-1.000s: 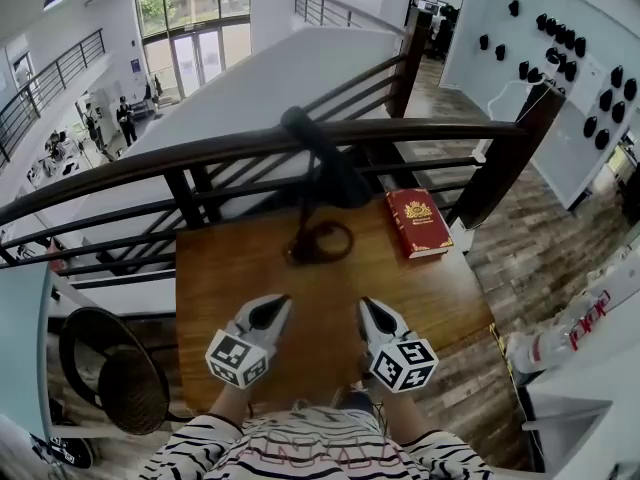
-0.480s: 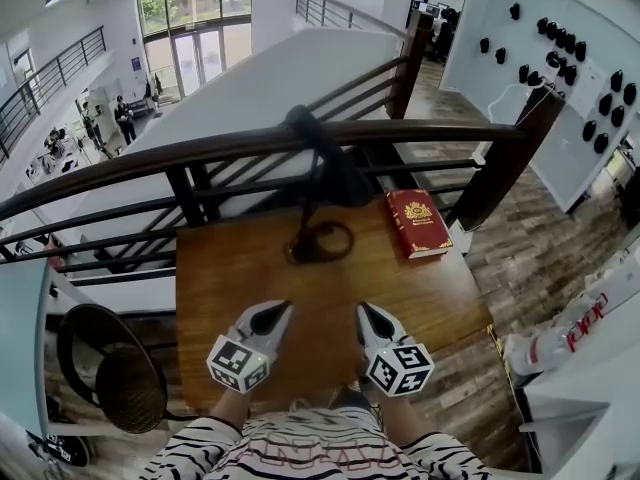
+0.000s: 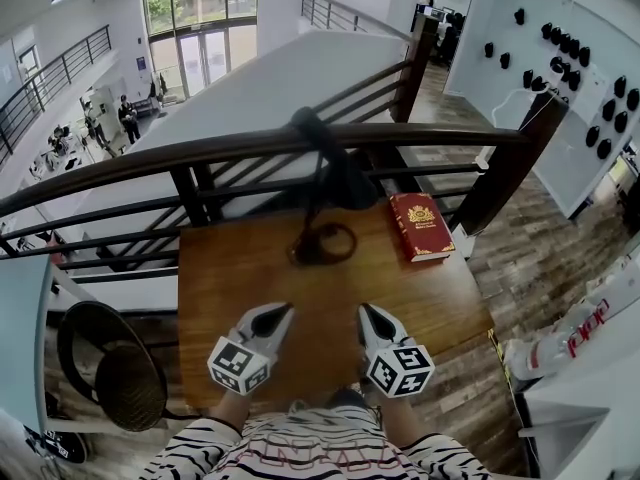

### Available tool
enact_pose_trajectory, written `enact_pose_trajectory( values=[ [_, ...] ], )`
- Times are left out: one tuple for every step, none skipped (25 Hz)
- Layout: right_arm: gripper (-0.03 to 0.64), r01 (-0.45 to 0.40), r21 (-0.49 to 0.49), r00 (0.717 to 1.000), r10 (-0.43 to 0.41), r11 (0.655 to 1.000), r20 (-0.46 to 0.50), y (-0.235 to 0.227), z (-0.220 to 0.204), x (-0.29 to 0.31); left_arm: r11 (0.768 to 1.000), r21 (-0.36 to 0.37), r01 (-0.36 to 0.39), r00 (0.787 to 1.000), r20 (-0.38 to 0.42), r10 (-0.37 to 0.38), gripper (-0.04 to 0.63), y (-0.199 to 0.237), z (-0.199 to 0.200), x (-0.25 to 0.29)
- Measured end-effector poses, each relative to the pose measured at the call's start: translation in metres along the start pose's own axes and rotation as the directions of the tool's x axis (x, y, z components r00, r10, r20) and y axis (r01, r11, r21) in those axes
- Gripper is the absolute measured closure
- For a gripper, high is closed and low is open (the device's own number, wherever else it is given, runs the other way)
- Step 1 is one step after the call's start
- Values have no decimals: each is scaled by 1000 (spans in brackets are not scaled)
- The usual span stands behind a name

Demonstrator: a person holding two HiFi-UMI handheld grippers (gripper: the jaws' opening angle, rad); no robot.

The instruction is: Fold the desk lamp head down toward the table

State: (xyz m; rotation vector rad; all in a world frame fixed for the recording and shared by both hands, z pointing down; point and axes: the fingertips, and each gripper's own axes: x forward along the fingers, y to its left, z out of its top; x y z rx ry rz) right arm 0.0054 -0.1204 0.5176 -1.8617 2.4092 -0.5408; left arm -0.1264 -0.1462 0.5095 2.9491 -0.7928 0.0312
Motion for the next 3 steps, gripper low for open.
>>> enact_pose_trajectory(
  values=[
    [617, 2, -5, 1000, -2, 1000, 0, -1, 0, 1, 1000, 1, 0, 1000, 1, 0, 594, 0, 0, 1],
    [617, 5, -9, 1000, -5, 1000, 0, -1, 1, 2, 1000, 1, 0, 1000, 2, 0, 594, 1, 0, 1],
    [617, 8, -12, 1000, -8, 1000, 1, -2, 1, 2, 1000, 1, 0, 1000, 4, 0, 594, 1, 1, 2]
  ],
)
